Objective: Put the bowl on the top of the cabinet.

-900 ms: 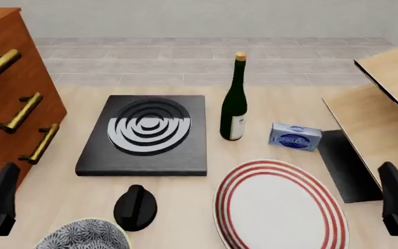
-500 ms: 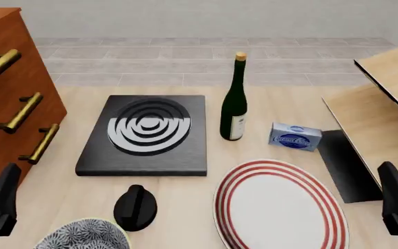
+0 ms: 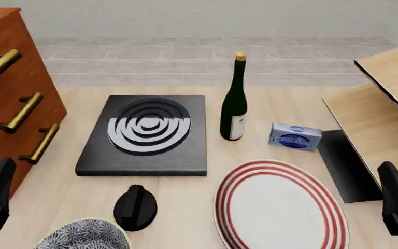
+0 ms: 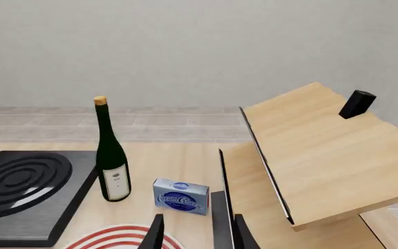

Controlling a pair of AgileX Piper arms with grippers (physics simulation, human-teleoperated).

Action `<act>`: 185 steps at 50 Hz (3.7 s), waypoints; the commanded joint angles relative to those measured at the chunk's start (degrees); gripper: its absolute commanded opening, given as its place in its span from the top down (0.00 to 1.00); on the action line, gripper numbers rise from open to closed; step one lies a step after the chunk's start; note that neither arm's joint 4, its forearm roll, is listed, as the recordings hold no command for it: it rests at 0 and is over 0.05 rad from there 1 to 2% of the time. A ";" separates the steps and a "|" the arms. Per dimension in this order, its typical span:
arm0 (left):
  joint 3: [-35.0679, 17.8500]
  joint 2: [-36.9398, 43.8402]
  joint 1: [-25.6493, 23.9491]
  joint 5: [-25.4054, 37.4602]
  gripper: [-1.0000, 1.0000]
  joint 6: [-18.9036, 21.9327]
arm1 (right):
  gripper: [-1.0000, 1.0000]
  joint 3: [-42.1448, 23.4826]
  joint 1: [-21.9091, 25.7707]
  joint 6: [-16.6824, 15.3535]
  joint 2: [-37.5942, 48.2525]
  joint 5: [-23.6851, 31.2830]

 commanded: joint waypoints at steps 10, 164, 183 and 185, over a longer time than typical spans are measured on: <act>-7.21 1.37 -3.17 15.74 0.00 1.60 | 0.00 0.00 -0.01 0.01 0.00 0.00; -9.56 19.69 -11.70 43.54 0.00 3.28 | 0.00 0.00 0.00 0.03 0.01 0.00; -5.35 21.29 -11.56 39.18 0.00 4.48 | 0.00 0.00 0.00 0.01 0.00 0.00; -5.48 21.33 -11.63 39.34 0.00 4.56 | 0.00 0.00 0.00 0.00 0.01 0.00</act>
